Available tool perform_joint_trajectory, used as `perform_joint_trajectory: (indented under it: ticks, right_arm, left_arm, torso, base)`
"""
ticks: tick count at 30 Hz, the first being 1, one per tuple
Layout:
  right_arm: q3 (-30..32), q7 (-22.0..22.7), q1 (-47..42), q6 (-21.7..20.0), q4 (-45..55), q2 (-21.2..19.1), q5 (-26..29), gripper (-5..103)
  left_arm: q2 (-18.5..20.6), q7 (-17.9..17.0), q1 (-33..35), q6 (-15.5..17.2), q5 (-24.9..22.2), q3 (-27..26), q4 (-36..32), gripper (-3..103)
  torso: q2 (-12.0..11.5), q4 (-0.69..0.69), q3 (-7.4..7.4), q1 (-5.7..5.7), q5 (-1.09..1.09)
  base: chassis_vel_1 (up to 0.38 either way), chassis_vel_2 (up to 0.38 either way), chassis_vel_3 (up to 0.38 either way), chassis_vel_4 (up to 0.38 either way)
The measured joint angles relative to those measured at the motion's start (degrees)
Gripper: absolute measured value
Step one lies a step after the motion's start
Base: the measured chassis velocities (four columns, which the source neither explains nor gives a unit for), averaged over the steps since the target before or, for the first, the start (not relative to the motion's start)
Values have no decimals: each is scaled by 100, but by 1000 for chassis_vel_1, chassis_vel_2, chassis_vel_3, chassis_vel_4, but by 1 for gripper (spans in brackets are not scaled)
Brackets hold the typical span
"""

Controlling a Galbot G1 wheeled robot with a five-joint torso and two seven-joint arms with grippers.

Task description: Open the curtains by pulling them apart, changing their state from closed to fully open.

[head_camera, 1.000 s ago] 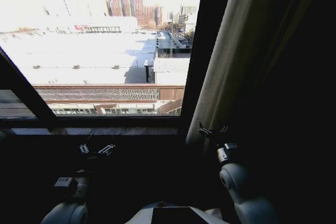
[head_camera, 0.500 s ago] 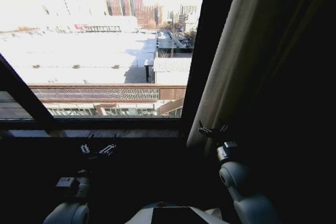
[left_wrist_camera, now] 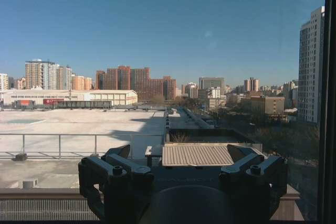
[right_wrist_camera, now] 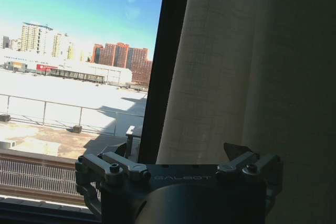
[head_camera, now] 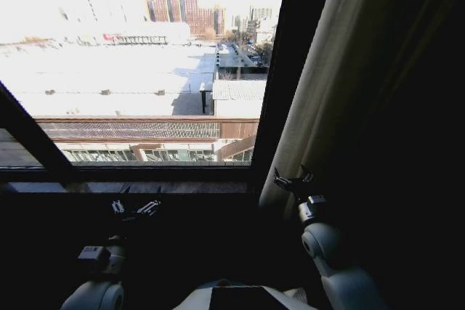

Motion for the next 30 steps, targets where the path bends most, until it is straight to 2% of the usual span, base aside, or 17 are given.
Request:
perform_joint_trajectory:
  ticks: [4,7,12,21,30]
  right_arm:
    - [-34,17,54,-9,-13,-6,218,100]
    - [-91,153,147,-178,42,-5,809,100]
    - [-102,364,341,-290,-34,22,1229,100]
    - [-84,590,550,-312,-265,61,1199,100]
    - [-55,668,574,-311,-198,62,1207,100]
  left_arm:
    - [16,0,-21,15,0,2,26,100]
    - [45,0,-32,23,-5,-1,55,100]
    - [76,0,-11,24,-8,-4,59,100]
    - [26,0,211,-47,92,-32,-75,100]
    - [-186,1,650,-334,233,-68,-350,100]
  torso:
    - [0,1,0,0,0]
    - [0,1,0,0,0]
    - [0,1,1,2,0]
    - [1,1,0,0,0]
    - [0,1,0,0,0]
  base:
    - [-59,76,58,-64]
    - [-64,73,66,-75]
    - [-33,29,38,-39]
    - [0,0,0,0]
    - [0,0,0,0]
